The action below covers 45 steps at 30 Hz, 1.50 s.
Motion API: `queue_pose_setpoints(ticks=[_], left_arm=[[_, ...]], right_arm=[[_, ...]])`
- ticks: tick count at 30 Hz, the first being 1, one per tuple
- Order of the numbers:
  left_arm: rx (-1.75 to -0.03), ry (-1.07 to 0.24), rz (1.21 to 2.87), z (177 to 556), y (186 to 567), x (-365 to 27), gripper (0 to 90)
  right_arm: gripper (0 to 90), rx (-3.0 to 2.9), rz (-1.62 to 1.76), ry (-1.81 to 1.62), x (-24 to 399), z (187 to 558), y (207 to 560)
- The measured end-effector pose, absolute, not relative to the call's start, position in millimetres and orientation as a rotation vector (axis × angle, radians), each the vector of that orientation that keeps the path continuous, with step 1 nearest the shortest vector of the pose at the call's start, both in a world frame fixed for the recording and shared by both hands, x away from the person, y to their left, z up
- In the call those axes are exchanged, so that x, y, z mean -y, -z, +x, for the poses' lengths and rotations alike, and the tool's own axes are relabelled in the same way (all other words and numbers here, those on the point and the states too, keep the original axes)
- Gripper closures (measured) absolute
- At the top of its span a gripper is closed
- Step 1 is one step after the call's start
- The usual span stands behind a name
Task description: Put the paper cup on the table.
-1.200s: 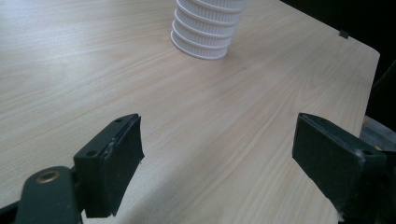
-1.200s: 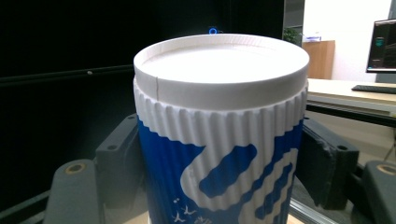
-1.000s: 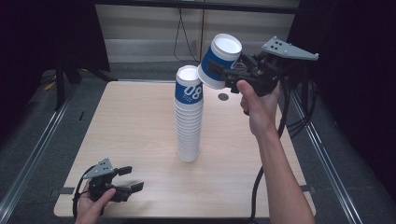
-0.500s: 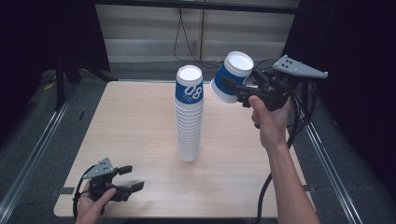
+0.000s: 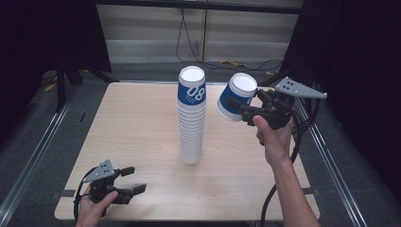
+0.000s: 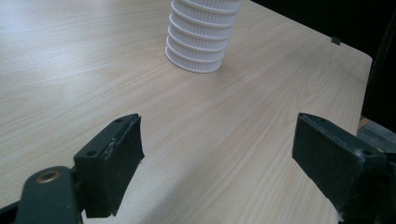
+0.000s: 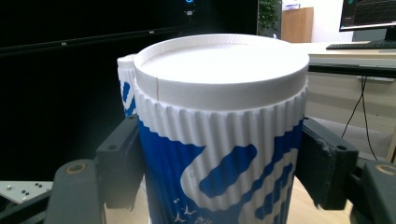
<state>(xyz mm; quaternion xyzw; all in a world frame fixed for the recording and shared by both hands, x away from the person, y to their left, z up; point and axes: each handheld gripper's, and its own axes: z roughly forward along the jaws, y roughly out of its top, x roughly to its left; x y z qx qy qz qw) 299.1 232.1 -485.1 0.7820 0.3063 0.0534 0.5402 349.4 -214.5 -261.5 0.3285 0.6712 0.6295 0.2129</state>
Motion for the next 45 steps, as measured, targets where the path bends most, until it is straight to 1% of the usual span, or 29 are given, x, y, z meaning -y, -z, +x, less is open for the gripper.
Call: queue_pose_setpoints(ticks=[7, 10, 13, 21, 30, 33, 39, 43, 45], left_arm=[[-0.718, -0.141, 1.861, 297.4, 481.9, -227.1, 16.0], [-0.718, -0.115, 1.864, 296.9, 482.2, -225.1, 16.5], [-0.707, -0.151, 1.881, 296.5, 481.2, -223.3, 18.0], [-0.687, -0.155, 1.888, 298.8, 476.0, -216.3, 16.7], [-0.666, -0.17, 1.866, 296.6, 468.8, -214.0, 18.0], [-0.65, -0.165, 1.885, 296.8, 467.9, -210.5, 20.1], [-0.668, -0.122, 1.885, 302.6, 462.8, -201.9, 20.2], [-0.653, -0.11, 1.855, 307.7, 452.3, -192.8, 20.1], [-0.627, -0.108, 1.867, 307.6, 448.0, -185.5, 19.8]], right_arm=[[26.0, -1.892, 0.942, -1.735, 215.4, 344.2, 277.6], [26.0, -1.9, 0.956, -1.734, 216.9, 342.8, 285.8], [26.0, -1.914, 0.969, -1.732, 216.5, 340.6, 294.7], [26.0, -1.945, 0.942, -1.743, 213.8, 331.4, 307.7], [26.0, -2.032, 0.947, -1.696, 206.4, 319.6, 329.8], [26.1, -2.053, 0.95, -1.684, 204.8, 320.3, 338.5], [26.0, -2.106, 0.977, -1.663, 198.4, 319.6, 357.1], [26.0, -2.137, 0.978, -1.659, 193.5, 317.2, 364.6], [26.0, -2.142, 0.98, -1.677, 190.9, 316.3, 368.4]])
